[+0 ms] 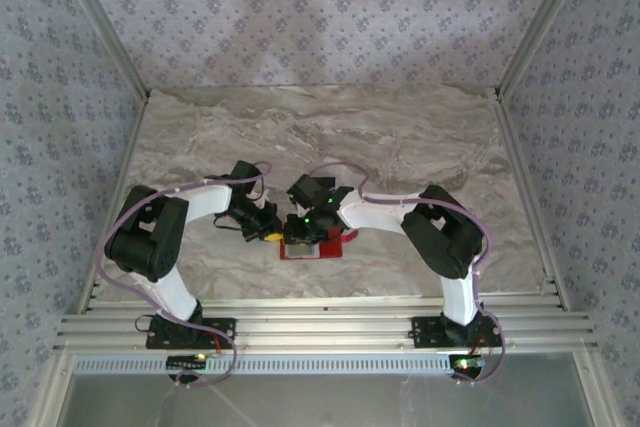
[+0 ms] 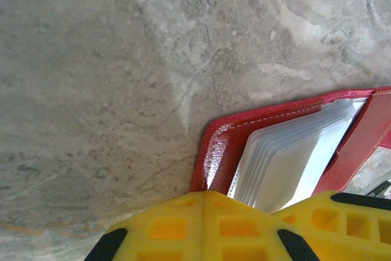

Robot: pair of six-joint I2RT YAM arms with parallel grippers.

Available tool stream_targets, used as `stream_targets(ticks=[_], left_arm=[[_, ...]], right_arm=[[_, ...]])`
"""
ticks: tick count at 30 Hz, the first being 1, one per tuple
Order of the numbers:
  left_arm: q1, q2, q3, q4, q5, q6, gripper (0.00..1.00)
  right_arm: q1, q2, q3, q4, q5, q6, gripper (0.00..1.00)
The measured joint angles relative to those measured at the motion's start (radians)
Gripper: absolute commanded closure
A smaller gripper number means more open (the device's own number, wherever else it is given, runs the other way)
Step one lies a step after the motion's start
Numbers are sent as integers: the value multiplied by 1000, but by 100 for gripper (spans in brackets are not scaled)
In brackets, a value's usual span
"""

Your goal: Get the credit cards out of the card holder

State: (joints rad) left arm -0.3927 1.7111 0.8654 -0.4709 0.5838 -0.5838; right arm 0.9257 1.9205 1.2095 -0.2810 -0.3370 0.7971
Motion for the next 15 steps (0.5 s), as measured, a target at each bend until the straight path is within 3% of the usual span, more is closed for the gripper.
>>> stream_targets(ticks=[15], left_arm=[[0,6,11,-17,-4,11,94]], right_arm=[[10,-1,85,-232,159,-29,54]])
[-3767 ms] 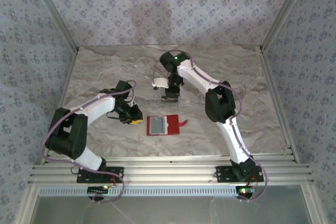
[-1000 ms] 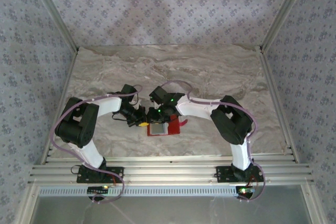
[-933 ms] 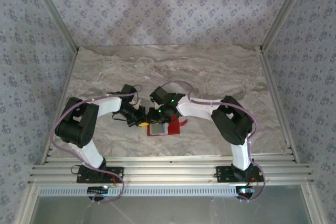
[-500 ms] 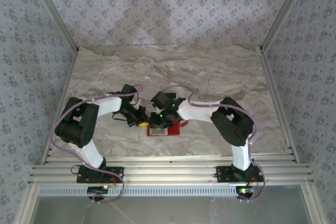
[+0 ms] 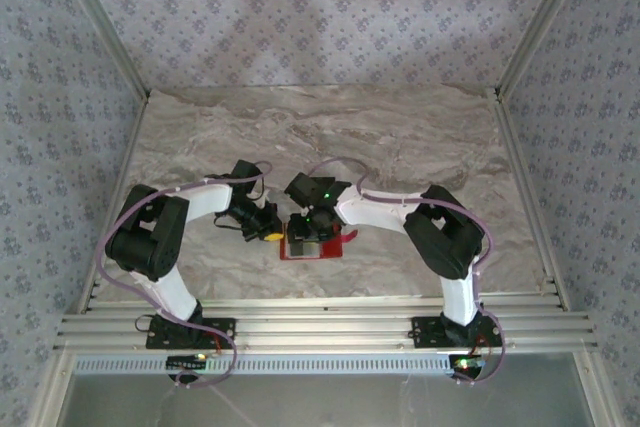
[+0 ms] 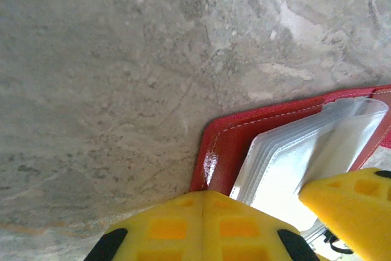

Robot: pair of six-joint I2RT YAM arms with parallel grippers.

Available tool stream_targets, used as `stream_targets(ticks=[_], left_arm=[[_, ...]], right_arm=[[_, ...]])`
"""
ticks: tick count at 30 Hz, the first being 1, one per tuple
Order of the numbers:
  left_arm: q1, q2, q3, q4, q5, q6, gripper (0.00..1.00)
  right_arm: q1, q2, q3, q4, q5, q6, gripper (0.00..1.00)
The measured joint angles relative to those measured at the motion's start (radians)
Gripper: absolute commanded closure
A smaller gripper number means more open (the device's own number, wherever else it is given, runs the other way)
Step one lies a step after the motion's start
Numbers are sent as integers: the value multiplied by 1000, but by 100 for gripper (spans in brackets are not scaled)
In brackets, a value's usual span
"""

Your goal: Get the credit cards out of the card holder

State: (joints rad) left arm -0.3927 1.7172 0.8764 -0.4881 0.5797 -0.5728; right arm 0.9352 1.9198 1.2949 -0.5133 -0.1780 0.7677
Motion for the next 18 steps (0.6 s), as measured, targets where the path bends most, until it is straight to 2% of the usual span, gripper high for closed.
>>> stream_targets(ticks=[8,18], left_arm=[[0,0,4,-6,0,1,94],[-10,-2,28,-61,-37,8,93]], right_arm=[[16,0,83,-220,169,-28,46],[14,0,92,-416,341,-32,48]])
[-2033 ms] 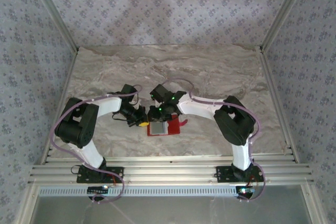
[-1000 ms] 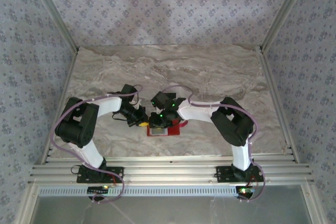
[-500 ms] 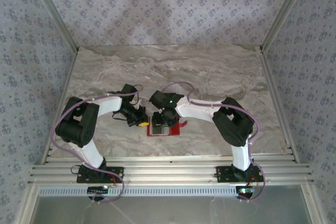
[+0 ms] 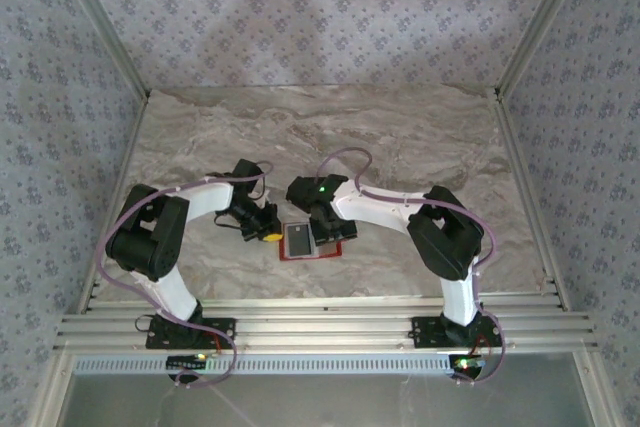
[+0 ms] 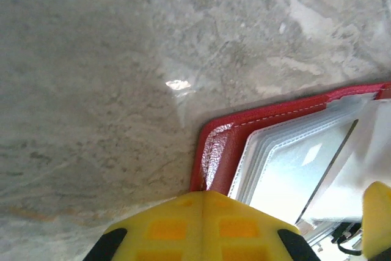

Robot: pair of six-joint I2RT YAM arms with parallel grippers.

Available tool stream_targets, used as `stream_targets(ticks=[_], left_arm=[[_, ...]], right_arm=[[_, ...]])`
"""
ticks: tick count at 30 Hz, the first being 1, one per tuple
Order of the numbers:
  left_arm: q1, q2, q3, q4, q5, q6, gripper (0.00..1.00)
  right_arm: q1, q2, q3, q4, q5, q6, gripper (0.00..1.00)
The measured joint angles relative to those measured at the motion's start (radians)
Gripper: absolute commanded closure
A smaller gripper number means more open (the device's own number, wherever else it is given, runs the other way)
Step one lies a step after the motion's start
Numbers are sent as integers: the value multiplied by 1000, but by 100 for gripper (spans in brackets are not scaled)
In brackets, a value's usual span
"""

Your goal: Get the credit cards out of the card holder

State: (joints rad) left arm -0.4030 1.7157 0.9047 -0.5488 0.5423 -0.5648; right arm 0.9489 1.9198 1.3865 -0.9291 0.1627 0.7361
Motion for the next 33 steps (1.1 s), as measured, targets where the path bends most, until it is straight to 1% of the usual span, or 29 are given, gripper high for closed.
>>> stream_targets(ticks=[4,10,12,14,17,19,22,28,33], left_arm=[[-15,-12,13,-40,-27,0,93],[-39,-40,46,-75,-39,-1,93],[-50,-48,54,-80,-42,-1,93],[-64,-53,57,-80,-42,-4,93],[-84,-54,58,-80,-41,-13,93],[-98,-54,57,-75,-37,-23,93],[-111,-53,53,-58,-31,-32,93],[-117,-26,53,-41,-27,-35,94],[-116,-2,47,-38,-23,-34,94]], right_arm=[[-7,-10,0,-14,10,-3,49],[-10,-61,0,-10,2,-9,56],[-11,-82,-1,10,-23,-12,58],[-16,-113,-18,72,-73,-13,60],[-34,-158,-84,208,-193,-14,65],[-56,-162,-134,312,-278,-12,69],[-85,-153,-201,437,-375,-3,72],[-110,-95,-241,582,-504,1,73],[-112,-57,-243,645,-560,1,73]])
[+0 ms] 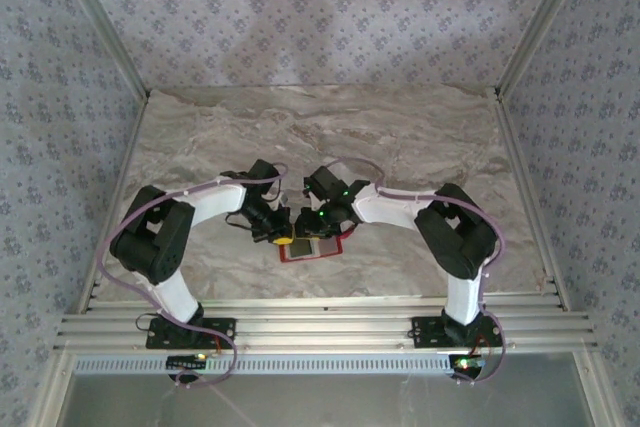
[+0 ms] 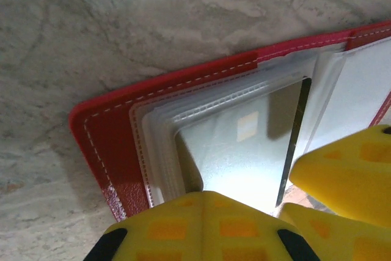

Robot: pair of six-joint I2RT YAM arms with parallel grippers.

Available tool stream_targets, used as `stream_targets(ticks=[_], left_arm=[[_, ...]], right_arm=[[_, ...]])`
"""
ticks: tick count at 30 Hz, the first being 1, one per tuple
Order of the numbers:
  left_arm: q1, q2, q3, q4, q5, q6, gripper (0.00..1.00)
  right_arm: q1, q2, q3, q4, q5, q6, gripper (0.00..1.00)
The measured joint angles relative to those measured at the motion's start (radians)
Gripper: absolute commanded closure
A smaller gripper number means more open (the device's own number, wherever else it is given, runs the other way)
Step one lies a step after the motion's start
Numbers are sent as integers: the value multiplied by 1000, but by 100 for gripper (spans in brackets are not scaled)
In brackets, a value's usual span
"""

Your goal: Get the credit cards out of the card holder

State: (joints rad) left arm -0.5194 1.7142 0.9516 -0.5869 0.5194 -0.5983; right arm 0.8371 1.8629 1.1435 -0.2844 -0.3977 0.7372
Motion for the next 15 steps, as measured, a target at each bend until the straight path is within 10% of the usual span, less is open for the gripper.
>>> stream_targets(ticks=[15], left_arm=[[-1,8,12,-15,-13,15,94]], right_arm=[[0,10,-2,-19,27,-18,74]])
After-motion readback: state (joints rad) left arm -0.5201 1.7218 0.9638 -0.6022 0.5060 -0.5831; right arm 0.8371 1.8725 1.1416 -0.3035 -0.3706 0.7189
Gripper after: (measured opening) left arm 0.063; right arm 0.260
